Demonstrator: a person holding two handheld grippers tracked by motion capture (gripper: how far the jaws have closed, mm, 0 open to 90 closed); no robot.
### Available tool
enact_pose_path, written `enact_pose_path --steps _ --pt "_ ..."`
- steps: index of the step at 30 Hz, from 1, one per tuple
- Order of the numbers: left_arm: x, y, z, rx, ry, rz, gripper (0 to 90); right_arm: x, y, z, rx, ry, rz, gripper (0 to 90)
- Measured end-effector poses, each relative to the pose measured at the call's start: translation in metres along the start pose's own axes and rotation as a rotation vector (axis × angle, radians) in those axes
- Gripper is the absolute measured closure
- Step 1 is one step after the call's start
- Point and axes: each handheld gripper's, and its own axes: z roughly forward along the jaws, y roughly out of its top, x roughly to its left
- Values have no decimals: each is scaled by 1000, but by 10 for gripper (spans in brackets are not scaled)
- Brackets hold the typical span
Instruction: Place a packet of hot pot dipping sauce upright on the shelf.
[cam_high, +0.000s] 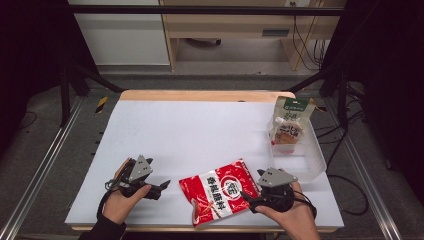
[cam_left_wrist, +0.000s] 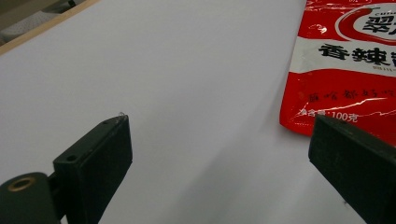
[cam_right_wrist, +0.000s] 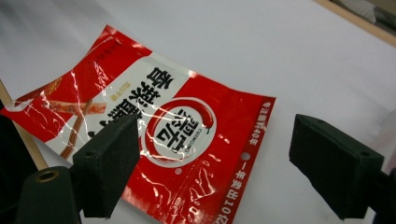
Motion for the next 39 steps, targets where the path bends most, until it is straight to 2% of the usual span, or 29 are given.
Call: enact_pose_path --steps 1,5,11,15,23,27,32,39 --pt "-1 0 1 -6 -2 -4 63 2 -7 5 25 5 4 156" --pt "0 0 1 -6 -2 -7 63 3 -18 11 64 20 14 140" --pt "0 0 1 -7 -3 -7 63 0 -29 16 103 25 43 161" --pt "0 0 2 -6 -7 -7 63 -3 -35 19 143 39 57 115" --pt "0 0 2 -6 -8 -8 63 -3 -38 26 191 64 55 103" --pt "1 0 2 -6 -8 -8 63 -3 -39 28 207 71 70 104" --pt "0 0 2 -7 -8 -7 63 -4 -42 34 237 111 86 110" --pt "1 0 2 -5 -8 -6 63 -3 -43 37 240 143 92 121"
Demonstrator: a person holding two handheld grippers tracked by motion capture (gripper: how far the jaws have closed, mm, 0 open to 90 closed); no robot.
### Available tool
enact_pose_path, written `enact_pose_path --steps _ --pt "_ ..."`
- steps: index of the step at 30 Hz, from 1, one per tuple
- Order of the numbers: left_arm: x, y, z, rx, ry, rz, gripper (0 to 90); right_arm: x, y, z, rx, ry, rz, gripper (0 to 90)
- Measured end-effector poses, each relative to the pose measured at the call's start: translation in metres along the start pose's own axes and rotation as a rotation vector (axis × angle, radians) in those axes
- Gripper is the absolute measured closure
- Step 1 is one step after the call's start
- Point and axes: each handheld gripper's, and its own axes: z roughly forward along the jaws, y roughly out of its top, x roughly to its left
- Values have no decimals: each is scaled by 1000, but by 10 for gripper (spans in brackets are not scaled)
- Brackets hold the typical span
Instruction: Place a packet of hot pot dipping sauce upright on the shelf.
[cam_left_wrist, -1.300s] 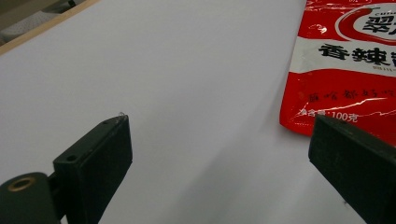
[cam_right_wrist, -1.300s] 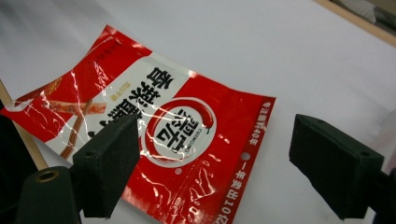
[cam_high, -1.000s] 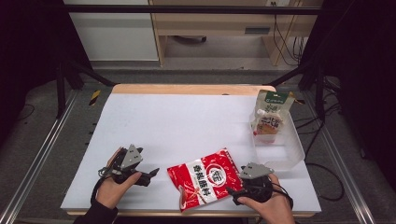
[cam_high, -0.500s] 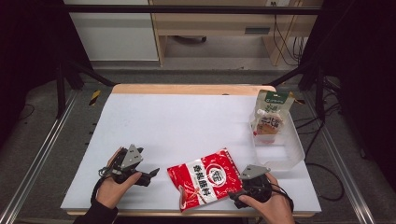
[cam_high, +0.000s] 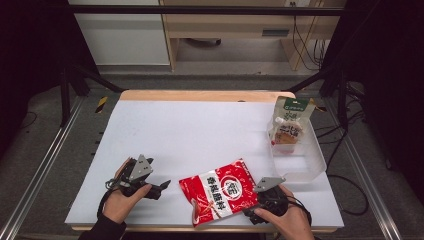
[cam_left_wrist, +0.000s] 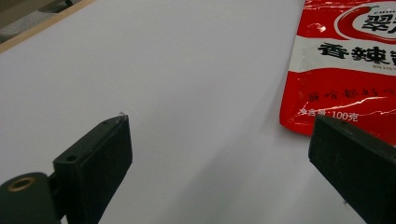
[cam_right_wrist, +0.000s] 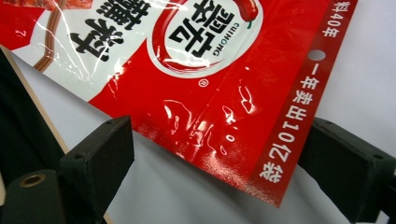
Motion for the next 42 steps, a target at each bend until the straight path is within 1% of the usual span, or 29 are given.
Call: enact_pose_path --steps 1,4,5,6,7,9,10,11,14,15,16,17,18,20,22,23,24,26,27,30,31,32,33,34,35,36,37,38,42 --pt "0 0 0 0 0 0 63 1 1 -2 -16 4 5 125" --pt "0 0 0 -3 0 -3 63 1 3 -4 -40 12 5 128" --pt "0 0 0 -2 1 -3 63 1 3 -5 -50 18 9 142" --pt "0 0 0 -2 -1 -2 63 2 5 -6 -72 26 15 162" --pt "0 0 0 -1 -1 -2 63 2 5 -6 -72 26 15 162" --pt "0 0 0 3 0 2 63 3 7 -9 -92 33 30 215" --pt "0 0 0 0 0 -1 63 3 8 -10 -102 33 36 269" --pt "0 0 0 -1 0 -2 63 3 8 -10 -102 33 36 269" --pt "1 0 -1 12 2 11 63 3 10 -12 -116 16 34 383" --pt "1 -1 0 1 3 -5 63 3 12 -13 -115 5 31 482" --pt "1 -1 0 1 3 -5 63 3 12 -13 -115 5 31 482" --pt "1 -1 1 2 3 -4 63 4 13 -14 -117 -6 17 592" --pt "1 0 0 14 3 10 63 4 13 -14 -117 -6 17 592" --pt "1 0 1 8 2 3 63 4 16 -15 -125 -14 11 693" --pt "1 0 1 11 2 6 63 3 19 -16 -122 -11 0 778" --pt "1 0 2 4 2 13 63 3 21 -16 -122 -12 0 808" --pt "1 -1 1 10 4 2 64 3 23 -16 -121 -15 -5 836" --pt "1 -1 2 14 1 4 64 3 31 -16 -126 -30 -18 885" --pt "1 -1 2 14 1 4 64 3 31 -16 -126 -30 -18 885" --pt "0 -1 2 19 -1 9 64 2 41 -15 -129 -57 -40 900" --pt "0 -1 2 15 -2 4 64 1 50 -12 -132 -72 -54 900" --pt "0 -1 2 15 -2 4 64 0 54 -11 -130 -83 -67 900" --pt "0 -1 2 15 -3 3 64 0 54 -11 -130 -83 -67 900" --pt "0 -1 2 16 -5 3 64 -2 63 -7 -130 -98 -86 900" --pt "0 -1 3 17 -4 3 64 -2 63 -7 -130 -98 -86 900" --pt "0 -2 3 18 -2 3 65 -5 71 -3 -136 -108 -100 900" --pt "1 -2 3 20 -3 2 65 -6 75 -1 -141 -112 -103 900" --pt "1 -2 3 20 -3 2 65 -6 75 -1 -141 -112 -103 900" --pt "1 -2 3 21 0 0 66 -10 87 8 -155 -121 -121 900"
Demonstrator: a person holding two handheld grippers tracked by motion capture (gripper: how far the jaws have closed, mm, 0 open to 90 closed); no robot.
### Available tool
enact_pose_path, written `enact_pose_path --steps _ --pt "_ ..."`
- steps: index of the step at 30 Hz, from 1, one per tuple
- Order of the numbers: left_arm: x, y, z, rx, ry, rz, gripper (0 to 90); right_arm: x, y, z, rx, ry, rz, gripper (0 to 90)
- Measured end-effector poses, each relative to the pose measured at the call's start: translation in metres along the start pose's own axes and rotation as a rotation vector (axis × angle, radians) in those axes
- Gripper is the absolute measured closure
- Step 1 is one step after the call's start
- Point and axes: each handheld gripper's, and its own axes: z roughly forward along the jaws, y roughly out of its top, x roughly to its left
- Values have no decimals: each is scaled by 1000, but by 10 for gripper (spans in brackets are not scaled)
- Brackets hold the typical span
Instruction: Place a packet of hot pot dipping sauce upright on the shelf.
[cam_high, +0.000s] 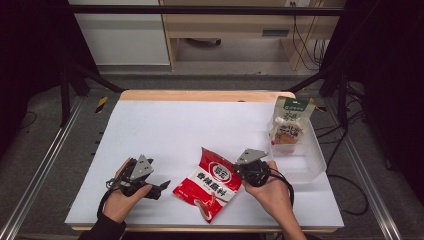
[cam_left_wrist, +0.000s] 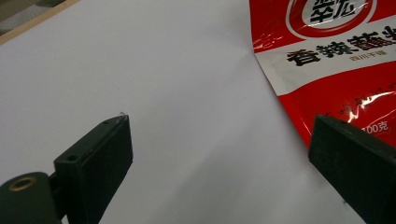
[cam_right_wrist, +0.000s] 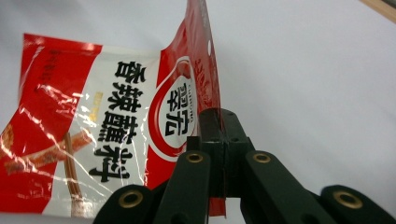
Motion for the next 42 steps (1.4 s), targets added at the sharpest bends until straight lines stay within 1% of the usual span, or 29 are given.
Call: enact_pose_path --steps 1,3,5,6,10,11,12,14,15,16,17,18,23,24,26,27,29,30,31,32,34,37,38,40,42 --pt "1 0 0 4 3 4 67 -1 4 5 -4 -5 -15 900" --pt "1 0 0 4 6 3 68 -1 6 7 -6 -8 -22 900" --pt "2 0 0 6 8 1 69 -1 10 11 -16 -7 -43 900" --pt "2 0 0 2 8 -6 69 -1 12 13 -21 -9 -46 900" --pt "3 -1 1 2 11 -14 72 1 22 20 -36 -5 -73 900" --pt "4 -1 1 0 11 -18 73 2 27 24 -39 -7 -94 900" --pt "4 -1 1 -3 14 -22 73 2 27 24 -39 -7 -94 900" --pt "5 -1 1 0 15 -23 74 5 36 30 -54 -5 -116 900" --pt "5 -1 1 0 15 -23 75 5 36 30 -54 -5 -116 900" --pt "6 0 1 8 13 -14 76 8 41 34 -68 -3 -134 900" --pt "6 0 1 8 15 -15 78 9 44 35 -77 0 -140 900" --pt "6 0 2 -3 15 -26 78 9 44 35 -77 0 -140 900" --pt "6 2 6 -3 15 -28 94 17 50 39 -113 -5 -174 900" --pt "5 3 6 1 11 -19 98 18 50 39 -122 -6 -179 900" --pt "6 4 8 -2 9 -12 111 20 51 38 -134 -5 -187 900" --pt "7 5 10 -4 2 -9 111 20 51 38 -134 -5 -187 900" --pt "11 8 14 -9 -1 -24 134 19 53 37 -141 -3 -183 900" --pt "13 11 16 -9 -3 -17 150 19 54 38 -142 -3 -182 900" --pt "15 14 18 -1 -7 -5 154 18 55 38 -141 0 -190 900" --pt "16 17 19 -10 -12 -8 158 18 56 37 -146 0 -190 900" --pt "19 22 22 -12 -27 0 189 18 58 36 -160 3 -188 900" --pt "22 30 27 -22 -42 14 206 20 58 32 -181 4 -192 900" --pt "23 31 28 -27 -49 12 216 22 58 30 -187 2 -188 900" --pt "23 32 30 -47 -84 13 254 24 57 25 -206 2 -190 900" --pt "21 34 33 -42 -100 28 289 25 56 23 -223 8 -180 900"
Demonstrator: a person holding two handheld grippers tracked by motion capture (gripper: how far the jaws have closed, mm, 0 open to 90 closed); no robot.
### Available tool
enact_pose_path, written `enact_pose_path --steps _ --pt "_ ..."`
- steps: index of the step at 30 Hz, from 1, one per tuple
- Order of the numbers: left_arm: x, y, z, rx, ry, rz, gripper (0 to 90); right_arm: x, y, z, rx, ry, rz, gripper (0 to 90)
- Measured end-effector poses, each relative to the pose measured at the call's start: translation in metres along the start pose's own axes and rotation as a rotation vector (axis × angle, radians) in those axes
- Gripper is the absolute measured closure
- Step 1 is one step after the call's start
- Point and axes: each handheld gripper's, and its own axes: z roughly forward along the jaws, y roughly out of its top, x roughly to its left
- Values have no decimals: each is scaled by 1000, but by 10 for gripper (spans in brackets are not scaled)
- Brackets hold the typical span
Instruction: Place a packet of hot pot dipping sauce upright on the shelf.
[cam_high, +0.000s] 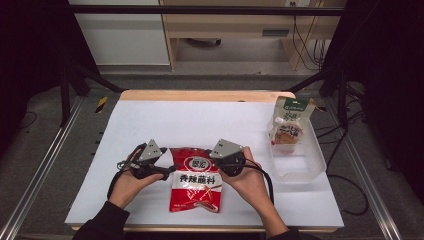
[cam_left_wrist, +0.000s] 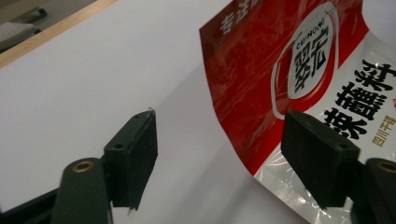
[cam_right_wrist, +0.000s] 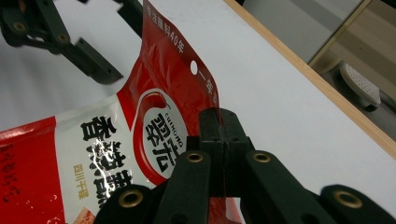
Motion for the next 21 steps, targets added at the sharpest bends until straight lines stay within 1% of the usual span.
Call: enact_pose_path --steps 1,2,4,9,11,13,14,16,21 --pt "-1 1 1 -1 -3 8 297 0 0 0 -7 4 4 900" --pt "-2 1 3 -3 -6 7 325 2 0 1 -12 6 2 900" --pt "-3 3 4 -5 -15 17 341 3 0 1 -11 7 1 900" --pt "0 6 5 -35 -48 9 405 7 3 1 -25 22 -4 900" --pt "1 5 5 -31 -55 6 423 7 4 -1 -40 24 -2 900" --pt "2 5 5 -45 -92 -11 460 5 5 -2 -53 36 14 900" --pt "2 5 4 -51 -97 -14 477 5 5 -3 -55 36 19 900" --pt "1 6 4 -51 -103 -8 536 3 4 -3 -55 39 23 900" --pt "2 6 3 -37 -141 -20 723 0 3 -5 -37 44 29 900"
